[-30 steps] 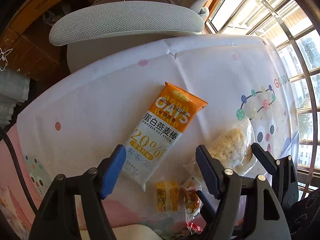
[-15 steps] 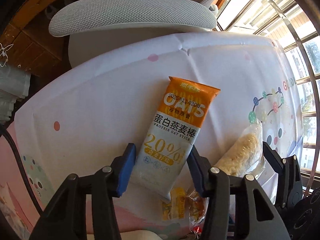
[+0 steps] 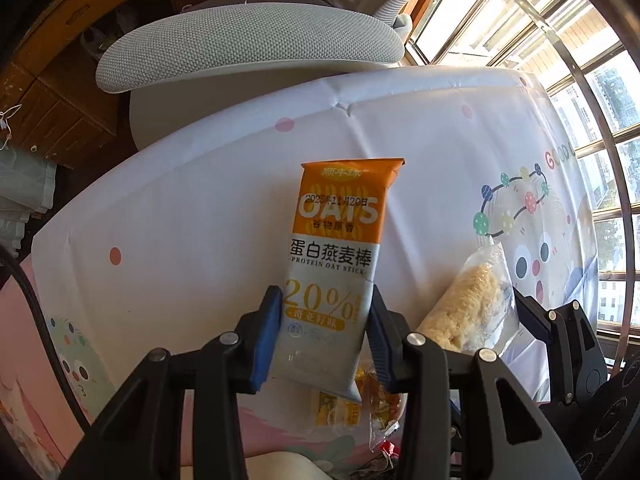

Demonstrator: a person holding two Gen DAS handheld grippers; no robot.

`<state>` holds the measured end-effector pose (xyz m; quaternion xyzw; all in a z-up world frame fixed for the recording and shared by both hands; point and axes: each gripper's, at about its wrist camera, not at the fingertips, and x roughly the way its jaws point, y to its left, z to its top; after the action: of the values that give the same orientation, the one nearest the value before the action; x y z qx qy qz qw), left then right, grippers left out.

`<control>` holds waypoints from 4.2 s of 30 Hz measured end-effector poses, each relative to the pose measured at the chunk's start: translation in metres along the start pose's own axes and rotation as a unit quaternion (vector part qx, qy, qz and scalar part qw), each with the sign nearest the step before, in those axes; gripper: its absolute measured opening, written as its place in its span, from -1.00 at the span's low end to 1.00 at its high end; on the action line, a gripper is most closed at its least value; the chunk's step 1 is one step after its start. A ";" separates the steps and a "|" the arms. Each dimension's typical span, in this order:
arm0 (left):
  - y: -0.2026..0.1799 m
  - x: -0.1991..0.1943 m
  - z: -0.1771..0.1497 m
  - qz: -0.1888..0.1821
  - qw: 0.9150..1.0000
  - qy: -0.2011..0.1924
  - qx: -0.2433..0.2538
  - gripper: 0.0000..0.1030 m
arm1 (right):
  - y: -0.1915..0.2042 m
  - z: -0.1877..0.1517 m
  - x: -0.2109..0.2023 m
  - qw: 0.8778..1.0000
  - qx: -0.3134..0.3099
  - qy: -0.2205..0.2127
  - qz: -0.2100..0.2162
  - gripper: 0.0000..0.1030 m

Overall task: Organize snacks
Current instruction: 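Carry both snacks over the white tray and open both tools, then move both tools back from the tray toward the remaining candies, then lower the left tool toward the blue foil candy beside the tray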

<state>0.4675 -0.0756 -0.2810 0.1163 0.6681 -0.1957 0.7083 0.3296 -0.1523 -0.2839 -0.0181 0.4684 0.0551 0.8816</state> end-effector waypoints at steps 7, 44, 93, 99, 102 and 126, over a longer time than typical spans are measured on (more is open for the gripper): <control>0.000 -0.025 -0.006 -0.009 1.000 -0.014 -0.006 -0.24 | -0.002 -0.007 -0.017 1.000 0.003 0.013 0.009 0.47; -0.020 -0.197 -0.264 -0.074 0.990 -0.102 -0.068 -0.23 | 0.060 -0.081 -0.228 0.999 -0.008 -0.036 0.013 0.47; 0.028 -0.182 -0.442 -0.081 0.974 -0.125 -0.171 0.45 | 0.168 -0.137 -0.258 0.995 -0.048 0.035 0.083 0.55; 0.005 -0.186 -0.428 -0.073 0.969 -0.141 -0.190 0.45 | 0.133 -0.139 -0.257 0.995 -0.038 0.039 0.087 0.55; -0.014 -0.188 -0.421 -0.074 0.963 -0.154 -0.210 0.45 | 0.108 -0.141 -0.255 0.994 -0.040 0.048 0.091 0.55; -0.169 -0.184 -0.382 -0.054 0.872 -0.250 -0.418 0.46 | -0.070 -0.128 -0.224 0.979 -0.077 0.096 0.160 0.55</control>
<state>0.0440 -0.0417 -0.1130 -0.2798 0.4932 0.0416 0.8227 0.1079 -0.2504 -0.1719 -0.0164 0.5424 0.2294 0.8080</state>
